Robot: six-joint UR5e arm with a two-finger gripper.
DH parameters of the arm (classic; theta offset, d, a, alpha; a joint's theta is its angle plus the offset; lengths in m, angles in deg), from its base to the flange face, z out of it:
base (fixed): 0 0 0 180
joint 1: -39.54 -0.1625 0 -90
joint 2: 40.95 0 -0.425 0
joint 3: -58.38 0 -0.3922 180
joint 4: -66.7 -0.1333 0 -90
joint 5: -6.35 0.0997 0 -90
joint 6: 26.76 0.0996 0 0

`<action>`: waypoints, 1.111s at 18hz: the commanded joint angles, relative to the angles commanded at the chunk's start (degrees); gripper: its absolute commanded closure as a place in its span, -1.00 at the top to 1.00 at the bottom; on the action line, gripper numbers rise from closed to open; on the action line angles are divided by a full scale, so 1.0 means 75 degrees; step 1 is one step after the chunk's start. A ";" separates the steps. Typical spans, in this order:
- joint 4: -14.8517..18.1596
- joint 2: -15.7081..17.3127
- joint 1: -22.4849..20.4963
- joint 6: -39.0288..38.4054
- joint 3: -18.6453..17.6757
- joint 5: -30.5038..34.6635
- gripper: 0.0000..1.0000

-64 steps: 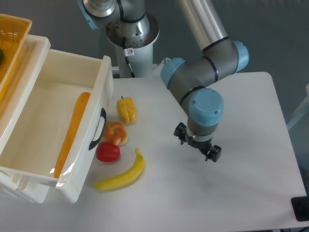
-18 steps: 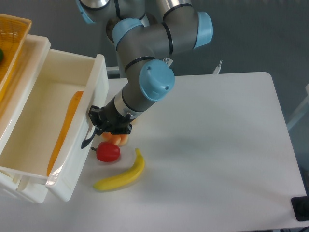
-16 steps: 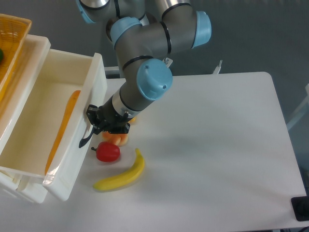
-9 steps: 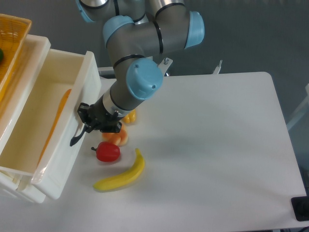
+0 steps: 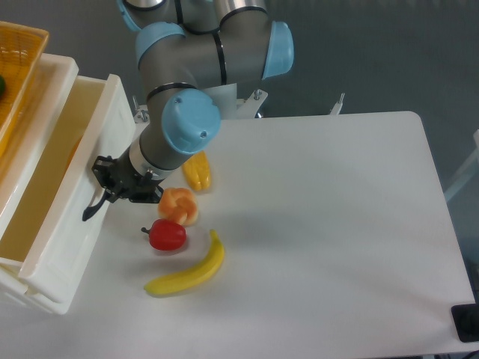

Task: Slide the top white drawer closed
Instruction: 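Push the drawer front with the gripper into the cabinet, then pull the gripper back away from the closed drawer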

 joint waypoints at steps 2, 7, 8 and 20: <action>-0.0163 -0.0070 0.0105 -0.0152 0.0023 0.0000 -1.00; -0.0328 -0.0293 0.0269 -0.0457 0.0187 0.0023 -1.00; -0.0328 -0.0328 0.0293 -0.0492 0.0222 0.0023 -1.00; -0.0598 -0.0375 0.0703 -0.0809 0.0375 0.0023 -1.00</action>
